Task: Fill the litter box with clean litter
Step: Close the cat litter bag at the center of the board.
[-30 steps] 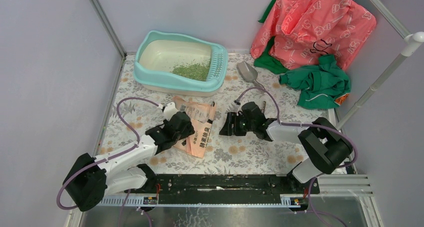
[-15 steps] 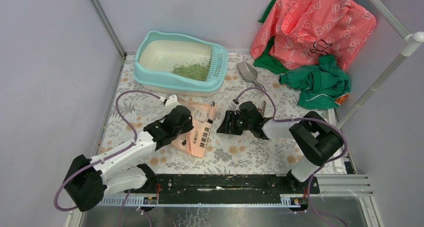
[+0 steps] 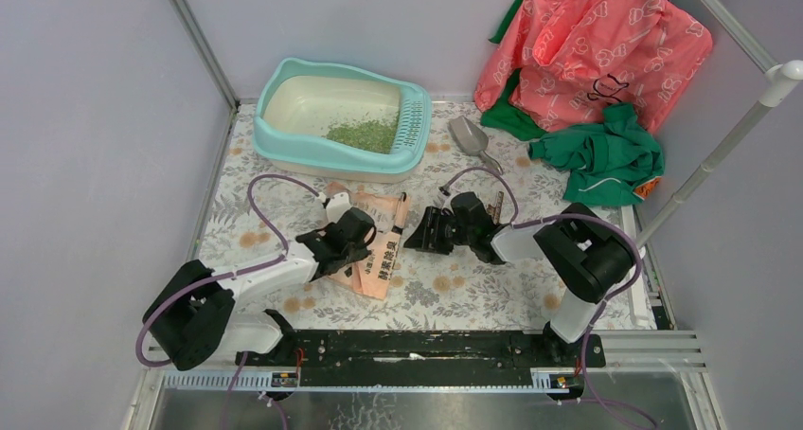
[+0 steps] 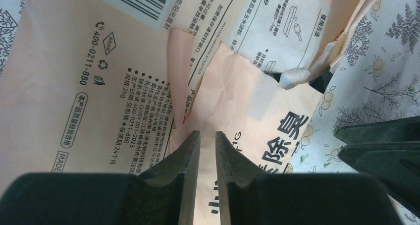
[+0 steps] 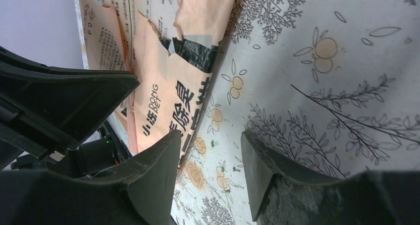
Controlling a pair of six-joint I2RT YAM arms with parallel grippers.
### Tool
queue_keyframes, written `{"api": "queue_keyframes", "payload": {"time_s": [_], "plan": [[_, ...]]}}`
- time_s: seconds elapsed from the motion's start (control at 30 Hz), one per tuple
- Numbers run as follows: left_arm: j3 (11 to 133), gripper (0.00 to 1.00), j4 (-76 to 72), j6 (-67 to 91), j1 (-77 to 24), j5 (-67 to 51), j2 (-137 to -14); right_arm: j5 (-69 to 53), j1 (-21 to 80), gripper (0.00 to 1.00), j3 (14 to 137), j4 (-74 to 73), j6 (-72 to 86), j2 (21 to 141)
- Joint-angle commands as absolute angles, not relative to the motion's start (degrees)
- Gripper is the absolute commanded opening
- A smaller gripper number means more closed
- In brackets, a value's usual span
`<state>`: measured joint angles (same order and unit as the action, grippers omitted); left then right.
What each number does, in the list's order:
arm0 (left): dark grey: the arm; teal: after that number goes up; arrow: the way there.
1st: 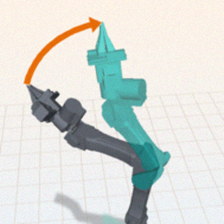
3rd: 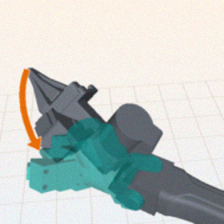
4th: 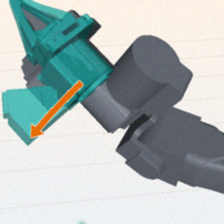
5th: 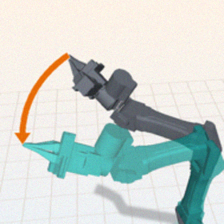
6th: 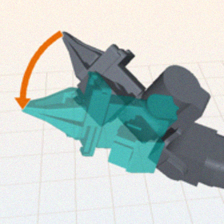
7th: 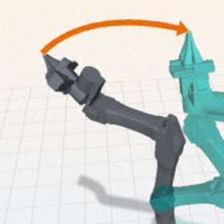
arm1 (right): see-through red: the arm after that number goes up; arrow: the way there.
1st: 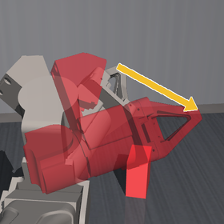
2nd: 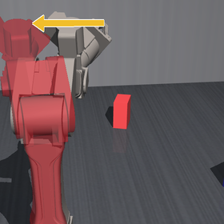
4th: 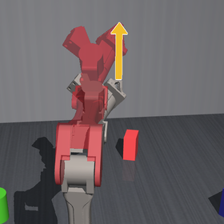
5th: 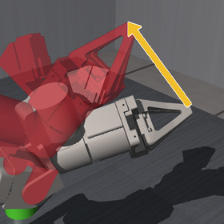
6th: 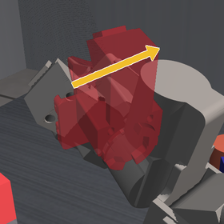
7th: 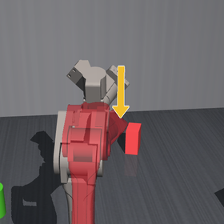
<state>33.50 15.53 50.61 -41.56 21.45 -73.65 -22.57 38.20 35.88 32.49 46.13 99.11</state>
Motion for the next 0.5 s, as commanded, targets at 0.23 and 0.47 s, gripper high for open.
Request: {"api": "queue_keyframes", "payload": {"time_s": [0.23,0.47], "plan": [[28.9,0.24,11.1,49.6,-39.1,22.1,-74.7,-21.7,40.7,0.55,39.9,33.8,46.9,105.8],[26.3,0.24,8.3,49.3,-37.1,20.1,-75.6,-21.0,43.9,0.55,42.0,36.5,48.6,110.2]]}}
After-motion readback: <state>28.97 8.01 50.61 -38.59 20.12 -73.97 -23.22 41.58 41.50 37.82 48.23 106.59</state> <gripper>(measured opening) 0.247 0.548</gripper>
